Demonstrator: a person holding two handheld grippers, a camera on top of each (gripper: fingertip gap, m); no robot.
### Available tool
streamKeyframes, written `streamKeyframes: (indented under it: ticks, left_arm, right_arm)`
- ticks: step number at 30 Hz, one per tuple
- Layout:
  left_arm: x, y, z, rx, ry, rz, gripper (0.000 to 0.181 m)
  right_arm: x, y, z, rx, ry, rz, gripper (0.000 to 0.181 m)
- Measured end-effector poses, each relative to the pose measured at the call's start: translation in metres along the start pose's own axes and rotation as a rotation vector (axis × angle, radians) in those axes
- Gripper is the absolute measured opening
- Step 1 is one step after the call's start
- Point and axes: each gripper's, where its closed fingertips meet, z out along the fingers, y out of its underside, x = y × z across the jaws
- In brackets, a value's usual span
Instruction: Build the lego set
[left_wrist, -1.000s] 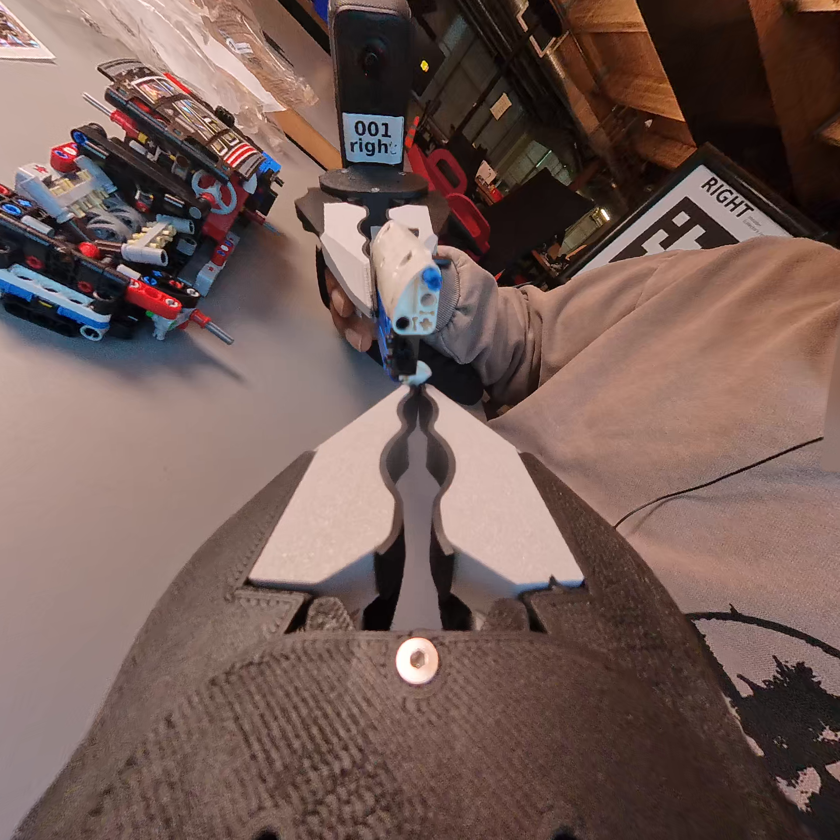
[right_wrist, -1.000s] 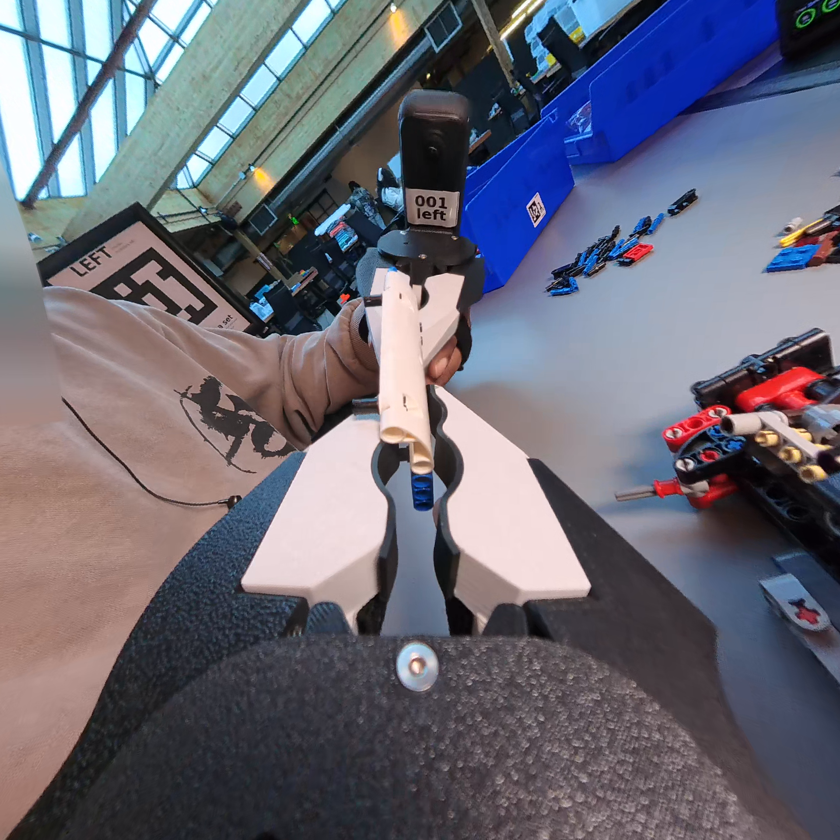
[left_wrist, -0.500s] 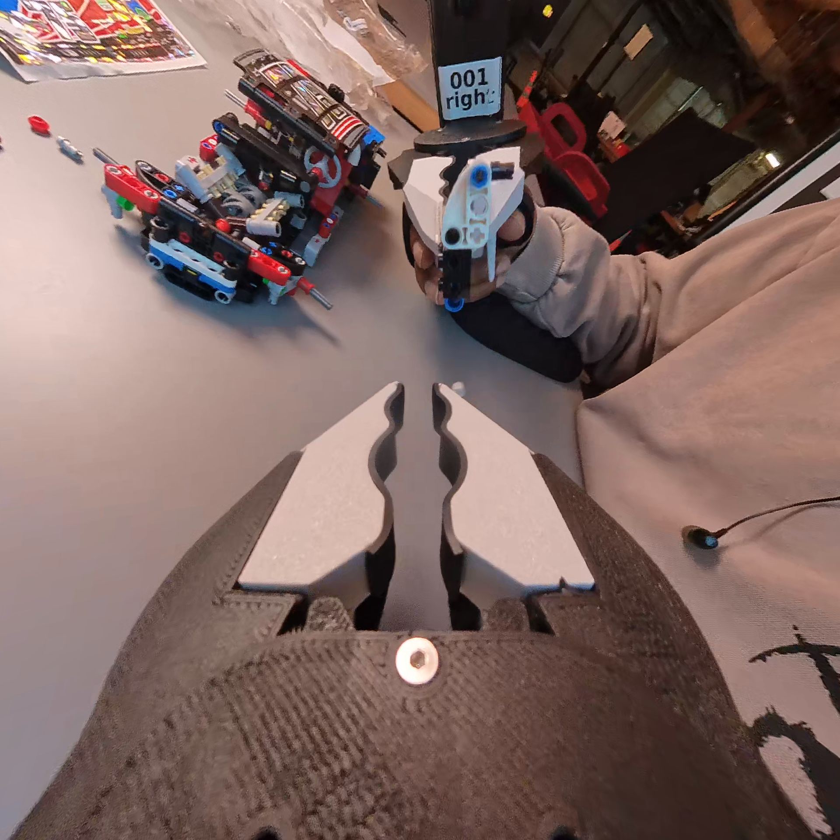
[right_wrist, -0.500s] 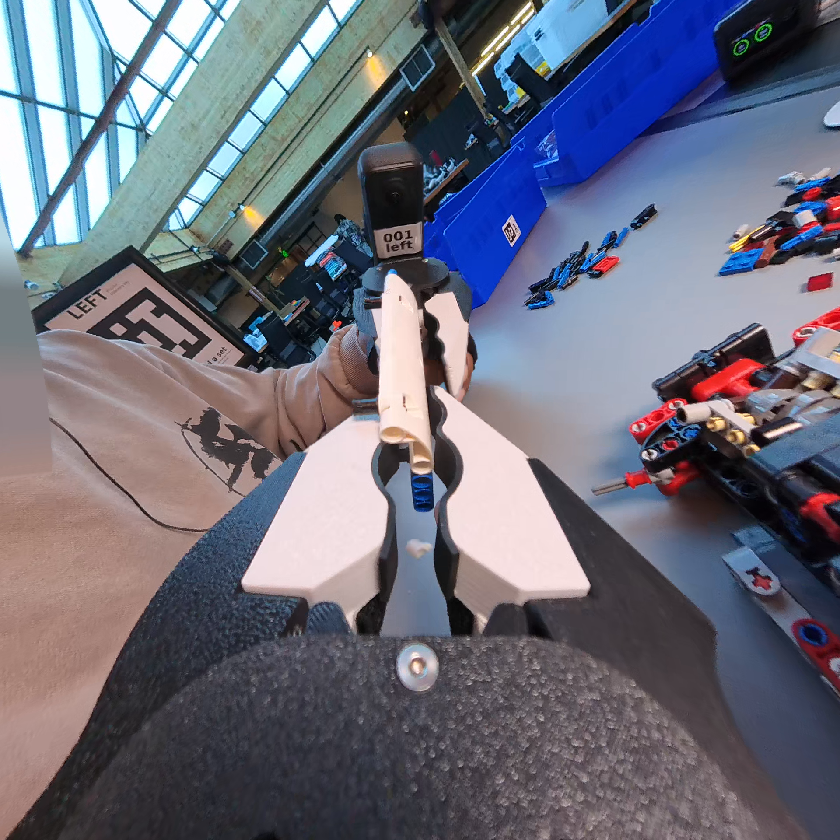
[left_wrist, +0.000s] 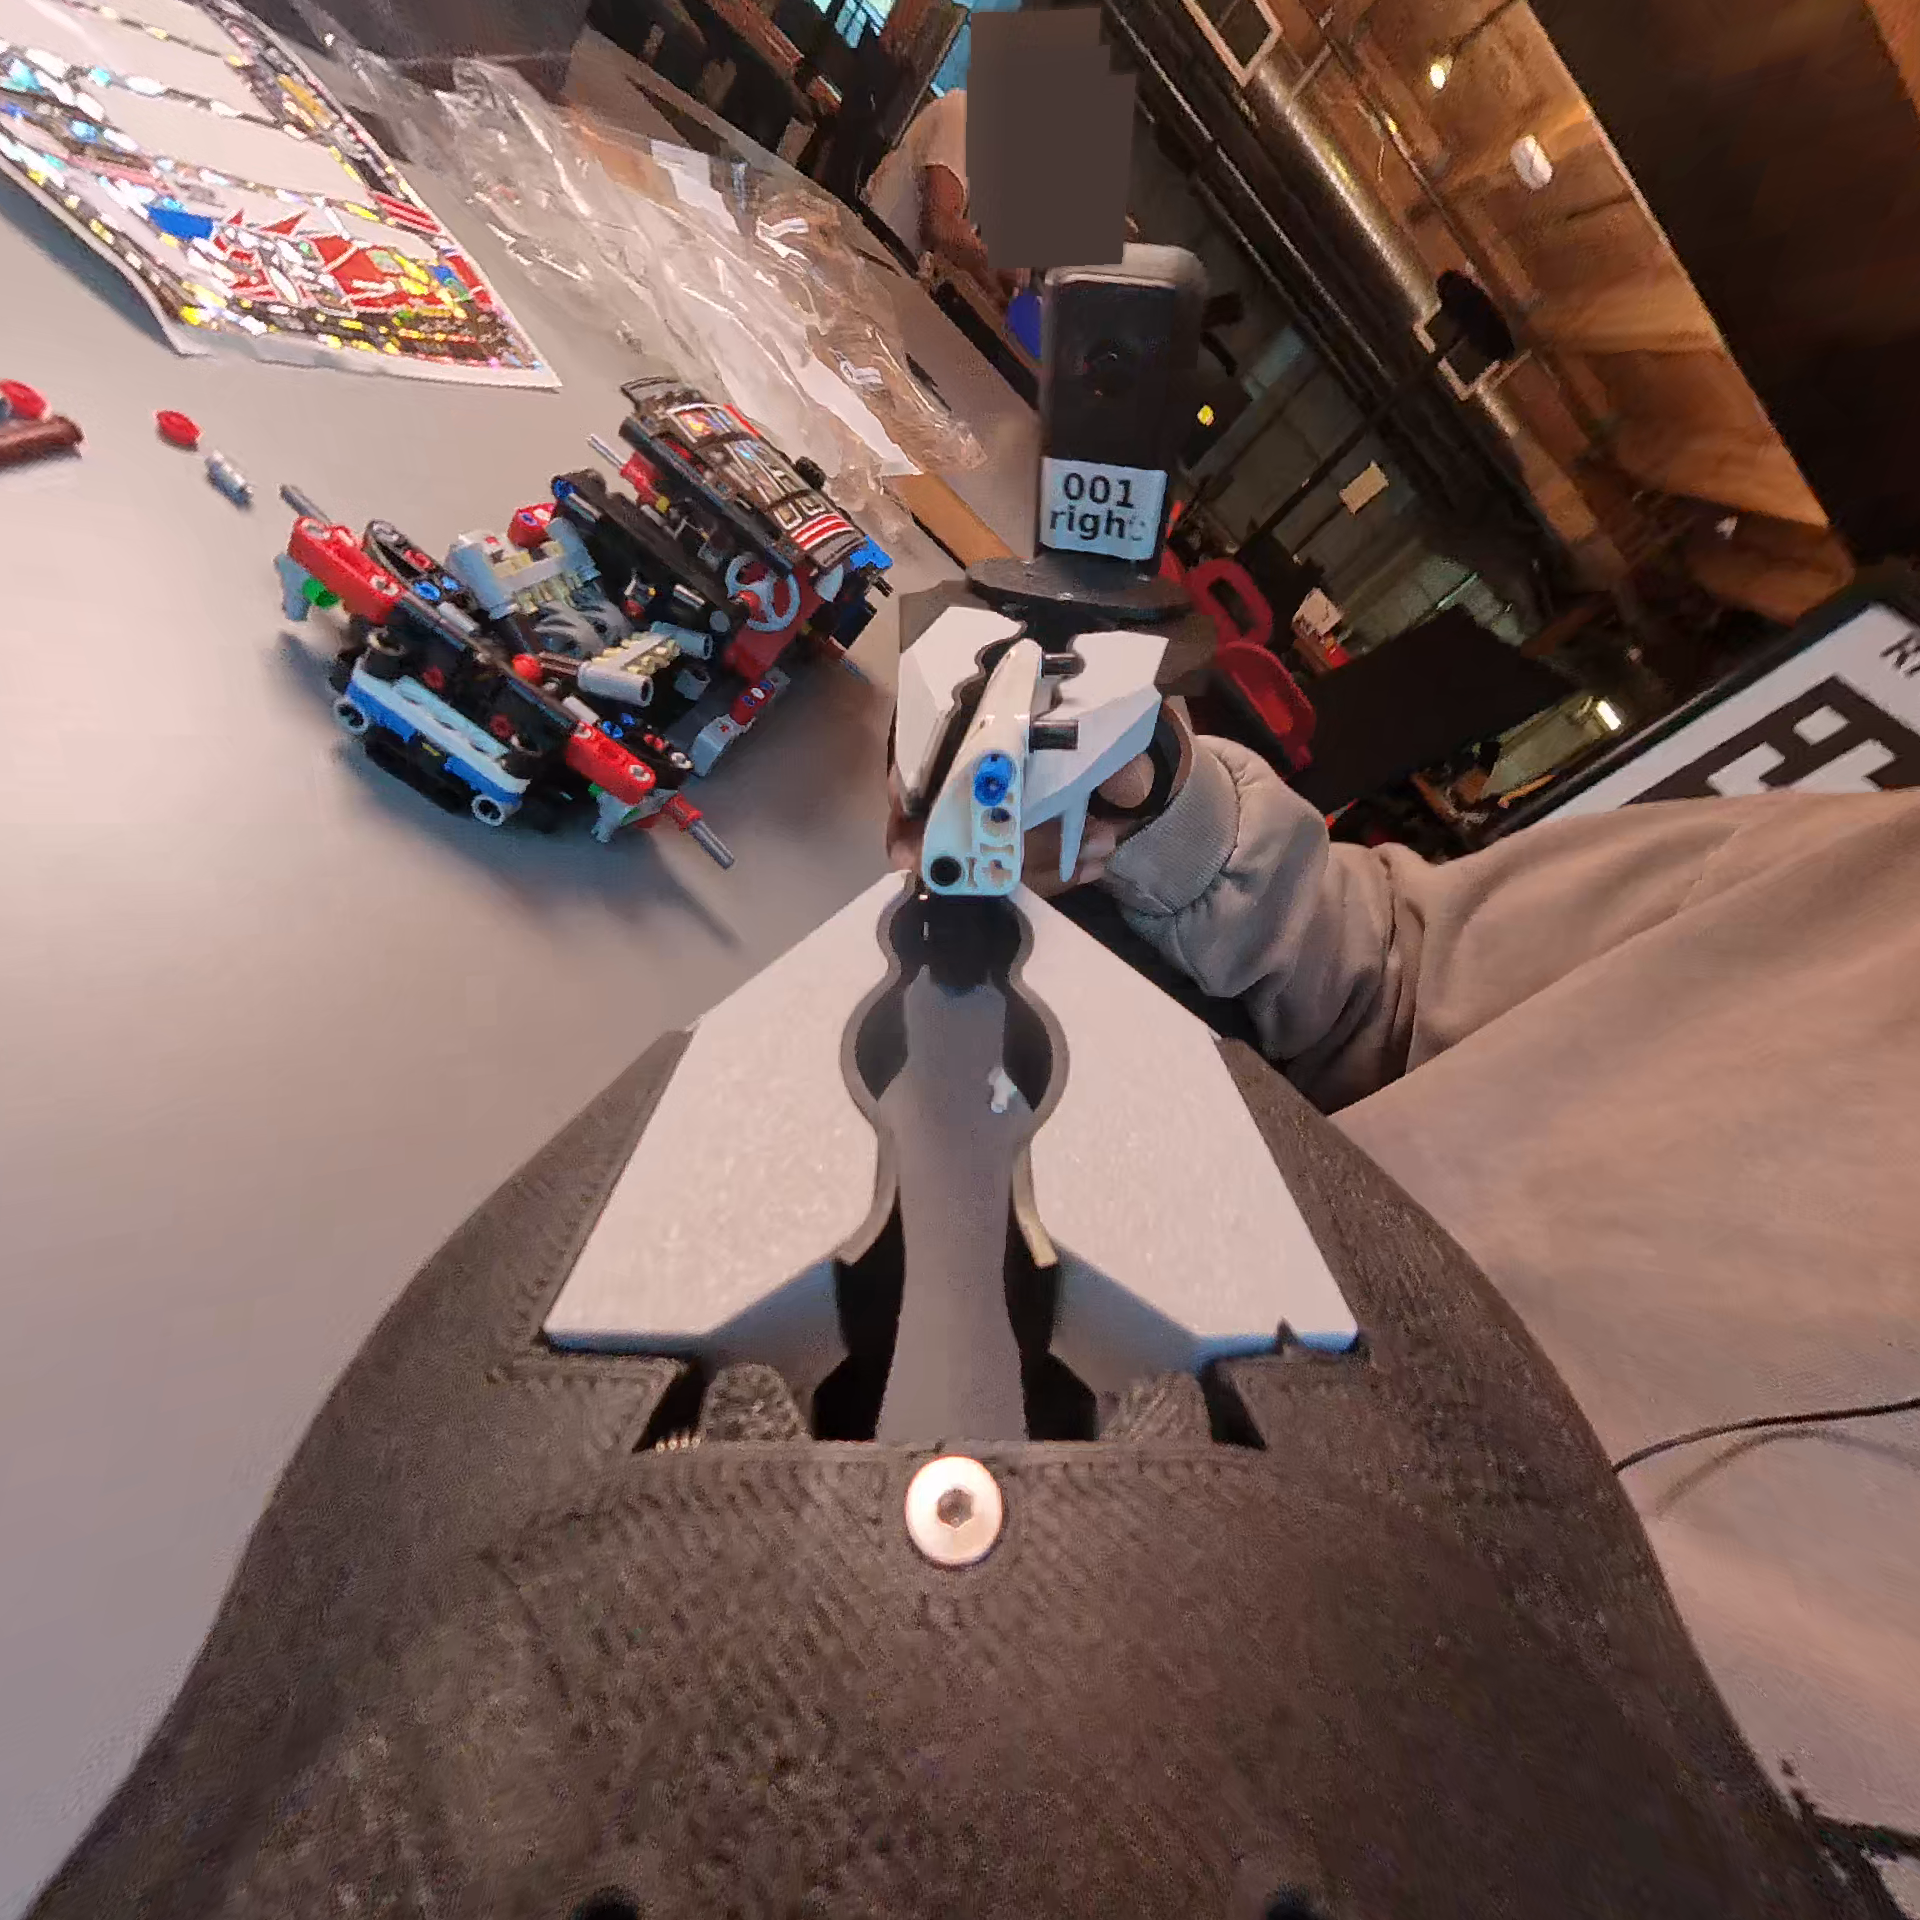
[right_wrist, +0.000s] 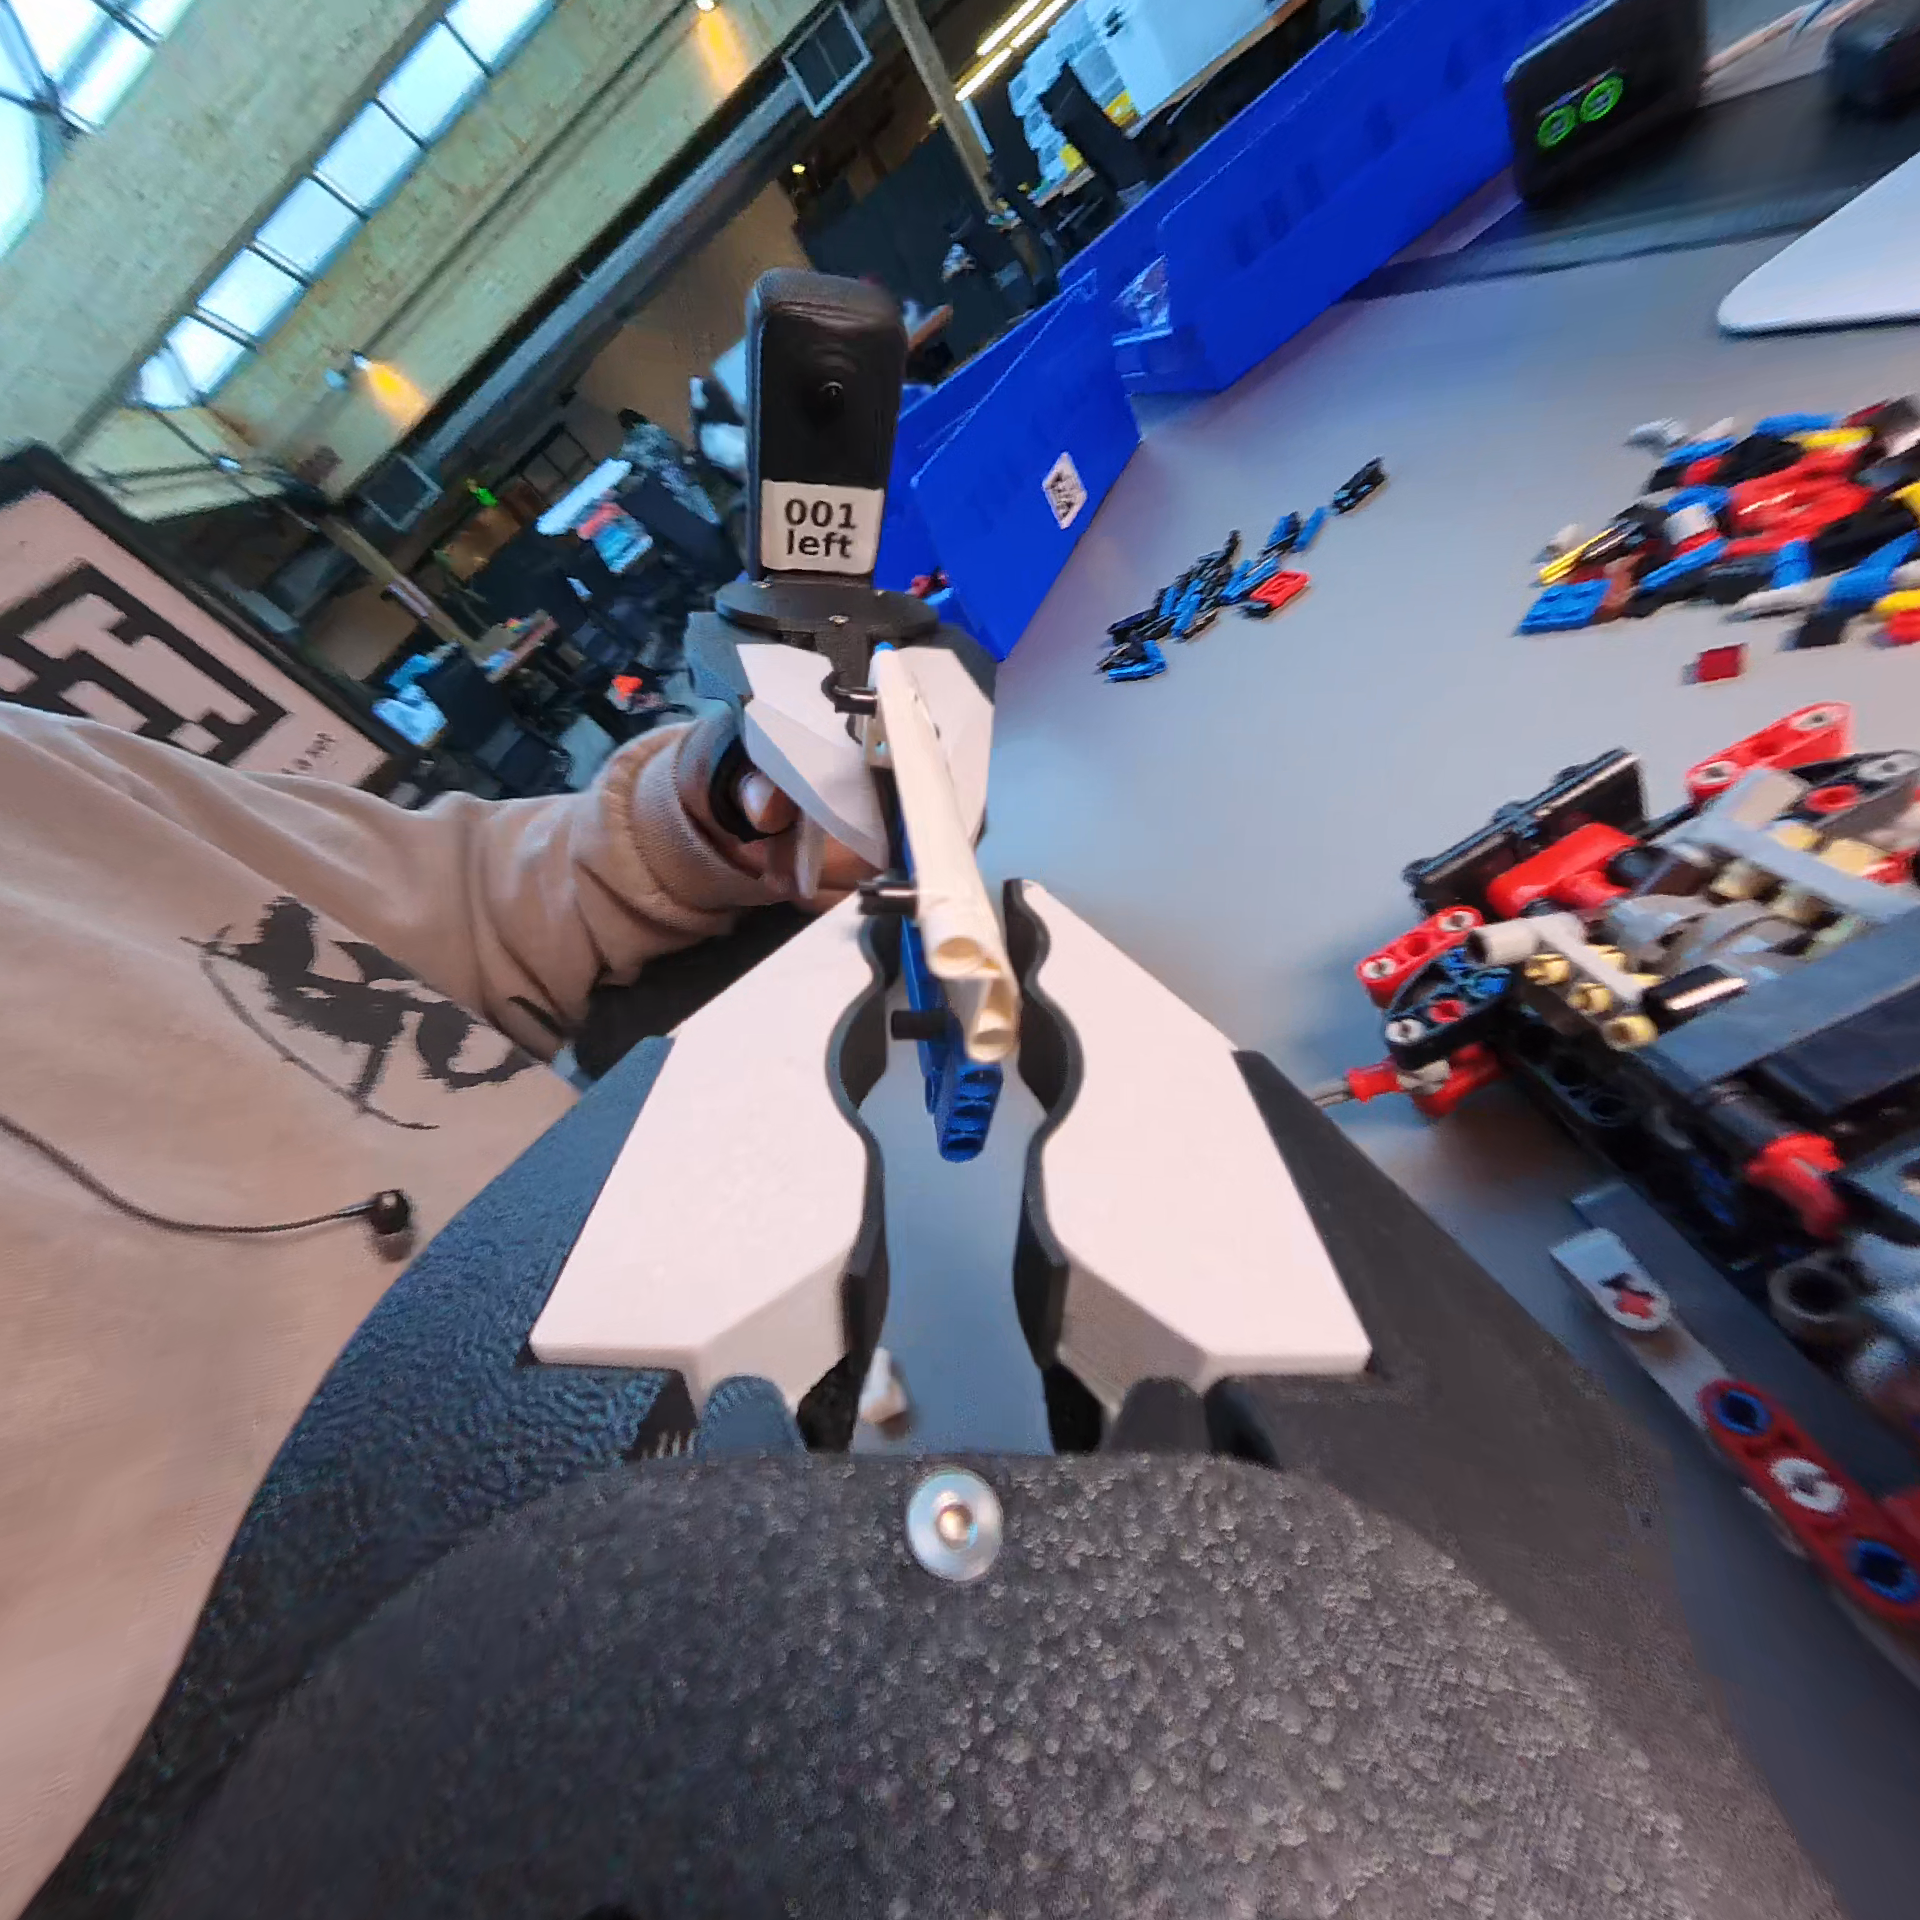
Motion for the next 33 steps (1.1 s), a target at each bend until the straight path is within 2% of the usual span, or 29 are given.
streamKeyframes:
  ticks: [2, 4, 7, 11, 14, 16, 19, 21, 23, 25, 28, 31, 33]
  left_arm:
    - [-0.009, 0.000, -0.001, 0.027, -0.026, -0.091, 0.009]
    - [-0.020, -0.001, -0.005, 0.056, -0.069, -0.169, 0.009]
    - [-0.031, -0.005, -0.010, 0.111, -0.096, -0.279, 0.009]
    - [-0.037, -0.007, -0.009, 0.184, -0.097, -0.415, 0.009]
    - [-0.033, -0.008, -0.003, 0.237, -0.046, -0.523, 0.010]
    - [-0.024, -0.010, 0.000, 0.262, -0.010, -0.562, 0.009]
    - [-0.008, -0.016, 0.000, 0.284, 0.041, -0.546, 0.016]
    - [0.005, -0.024, -0.007, 0.292, 0.076, -0.468, 0.025]
    - [0.015, -0.025, -0.017, 0.247, 0.074, -0.339, 0.040]
    - [0.024, -0.018, -0.024, 0.184, 0.022, -0.142, 0.033]
    - [0.032, 0.022, -0.008, -0.054, -0.073, 0.180, 0.028]
    - [0.031, 0.062, 0.020, -0.272, -0.105, 0.397, 0.028]
    - [0.028, 0.080, 0.034, -0.370, -0.105, 0.507, 0.027]
  right_arm:
    - [0.012, -0.008, -0.007, 0.014, 0.128, -0.119, 0.030]
    - [0.024, -0.019, -0.021, 0.008, 0.306, -0.323, 0.042]
    - [0.013, -0.022, -0.030, -0.082, 0.460, -0.699, 0.039]
    - [0.012, 0.005, -0.006, -0.321, 0.606, -1.110, 0.040]
    - [0.029, 0.000, 0.009, -0.401, 0.776, -1.409, 0.047]
    - [0.039, -0.001, 0.016, -0.428, 0.797, -1.504, 0.045]
    - [0.032, -0.017, 0.016, -0.348, 0.825, -1.668, 0.007]
    - [0.026, -0.019, 0.014, -0.293, 0.775, -1.562, 0.004]
    - [0.029, -0.015, 0.006, -0.302, 0.713, -1.427, 0.005]
    - [0.030, -0.013, -0.007, -0.275, 0.678, -1.306, 0.005]
    - [0.029, -0.008, -0.019, -0.224, 0.597, -1.135, 0.004]
    - [0.028, -0.010, -0.023, -0.170, 0.547, -1.016, 0.004]
    - [0.028, -0.011, -0.026, -0.154, 0.528, -0.977, 0.005]
